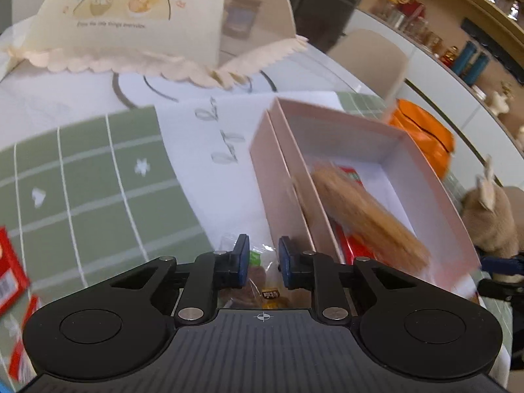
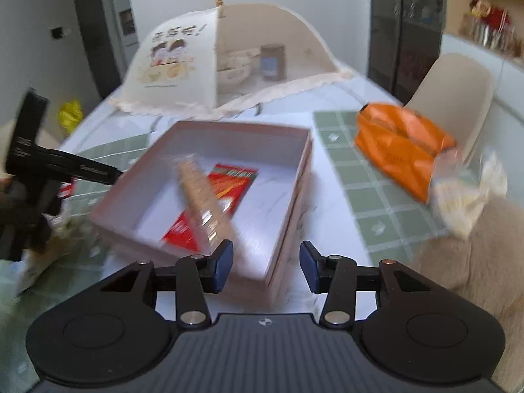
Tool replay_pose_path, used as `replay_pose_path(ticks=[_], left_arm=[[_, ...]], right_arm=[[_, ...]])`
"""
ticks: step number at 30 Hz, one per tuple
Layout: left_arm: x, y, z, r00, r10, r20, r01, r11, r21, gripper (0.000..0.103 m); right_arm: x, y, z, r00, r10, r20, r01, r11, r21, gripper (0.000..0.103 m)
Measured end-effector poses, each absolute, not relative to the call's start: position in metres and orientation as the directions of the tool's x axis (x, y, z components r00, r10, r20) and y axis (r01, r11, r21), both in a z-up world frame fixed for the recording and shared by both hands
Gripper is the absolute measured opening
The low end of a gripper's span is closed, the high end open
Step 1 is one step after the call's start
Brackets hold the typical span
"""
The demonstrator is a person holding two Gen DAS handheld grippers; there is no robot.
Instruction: Organize snacks
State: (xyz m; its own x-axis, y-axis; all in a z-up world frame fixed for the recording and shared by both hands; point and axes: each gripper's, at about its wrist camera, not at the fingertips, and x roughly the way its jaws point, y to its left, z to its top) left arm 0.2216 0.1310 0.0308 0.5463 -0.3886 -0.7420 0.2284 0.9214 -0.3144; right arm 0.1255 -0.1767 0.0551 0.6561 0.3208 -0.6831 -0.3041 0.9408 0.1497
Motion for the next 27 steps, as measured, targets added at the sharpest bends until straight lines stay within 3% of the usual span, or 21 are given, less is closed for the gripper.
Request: replay_pose_path(ticks=[7, 9, 14, 18, 21, 26, 27], left_arm=[[0.160, 0.135, 0.024, 0.477, -0.411, -0.777, 0.186, 0.911, -0.367, 0.020], [0.141, 0.133, 0.022, 0.472, -0.417, -0.776, 0.182, 0.908, -0.377, 0.020], [0.113, 0.135, 0.032, 0.474, -0.468, -0.746, 0.152, 0.878, -0.454, 0.021], [0.118, 0.152, 0.054, 0.593, -0.369, -0.716, 0.084, 0.912, -0.401, 0.022], [0.143, 0.155, 0.053, 0.602, -0.296, -0.742, 0.084, 0.947, -0.309, 0.023], [0.192, 0.148, 0.035, 0.580, -0.230, -0.782, 0.120, 0.973, -0.197, 0.025], [0.198, 0.147, 0.031, 0.579, -0.241, -0.779, 0.134, 0.970, -0.201, 0.031]], right_arm=[[0.087, -0.163, 0.026, 0.564, 0.351, -0.747, -0.355, 0.920, 0.164, 0.050], [0.076, -0.158, 0.022, 0.582, 0.346, -0.736, -0.356, 0.922, 0.153, 0.060], [0.066, -0.142, 0.026, 0.520, 0.444, -0.730, -0.442, 0.871, 0.215, 0.061], [0.070, -0.148, 0.035, 0.623, 0.372, -0.688, -0.417, 0.902, 0.110, 0.061], [0.080, -0.165, 0.033, 0.670, 0.283, -0.687, -0.358, 0.933, 0.035, 0.064], [0.097, -0.196, 0.018, 0.653, 0.212, -0.727, -0.246, 0.967, 0.061, 0.065], [0.098, -0.201, 0.015, 0.652, 0.211, -0.729, -0.218, 0.972, 0.086, 0.070]])
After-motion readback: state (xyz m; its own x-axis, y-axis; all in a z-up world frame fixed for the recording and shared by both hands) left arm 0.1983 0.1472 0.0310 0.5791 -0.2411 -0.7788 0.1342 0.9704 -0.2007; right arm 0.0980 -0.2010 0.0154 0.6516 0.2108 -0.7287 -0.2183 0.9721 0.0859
